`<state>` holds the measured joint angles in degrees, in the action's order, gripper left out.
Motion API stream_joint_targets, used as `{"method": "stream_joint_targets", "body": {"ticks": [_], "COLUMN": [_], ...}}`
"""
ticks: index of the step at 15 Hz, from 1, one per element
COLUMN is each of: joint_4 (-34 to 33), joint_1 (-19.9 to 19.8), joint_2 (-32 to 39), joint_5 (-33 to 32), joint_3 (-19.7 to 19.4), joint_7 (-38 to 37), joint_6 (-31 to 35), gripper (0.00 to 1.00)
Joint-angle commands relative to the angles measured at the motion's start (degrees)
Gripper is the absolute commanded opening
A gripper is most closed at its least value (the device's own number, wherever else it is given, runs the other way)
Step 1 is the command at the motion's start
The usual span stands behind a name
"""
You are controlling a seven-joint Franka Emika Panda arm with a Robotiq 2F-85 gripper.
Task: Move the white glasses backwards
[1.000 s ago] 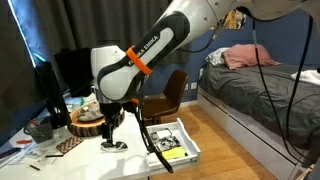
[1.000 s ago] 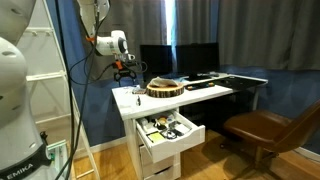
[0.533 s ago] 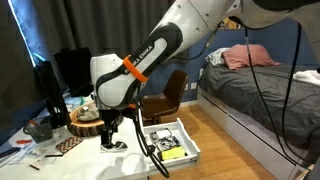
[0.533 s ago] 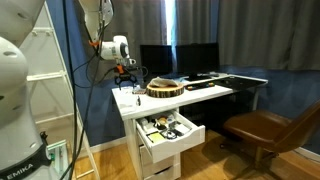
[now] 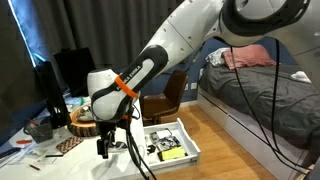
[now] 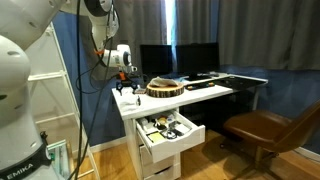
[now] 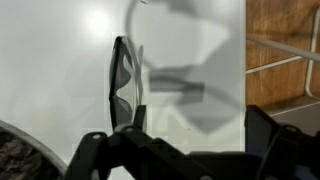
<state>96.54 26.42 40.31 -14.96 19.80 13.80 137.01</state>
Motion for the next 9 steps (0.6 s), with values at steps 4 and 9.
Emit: {"method": "stream_joint_targets", "body": {"ticks": [4,9], "joint_4": [-6.04,-8.38], "joint_1": [2.03,3.13], "joint_2": [4.82,7.26], "joint_5": [-1.29,-2.61], "joint_3": [-2.75,-4.70], "joint_7": [0.52,0.64], "joint_6": [-0.78,-0.82], "gripper": [0.69,0.59]}}
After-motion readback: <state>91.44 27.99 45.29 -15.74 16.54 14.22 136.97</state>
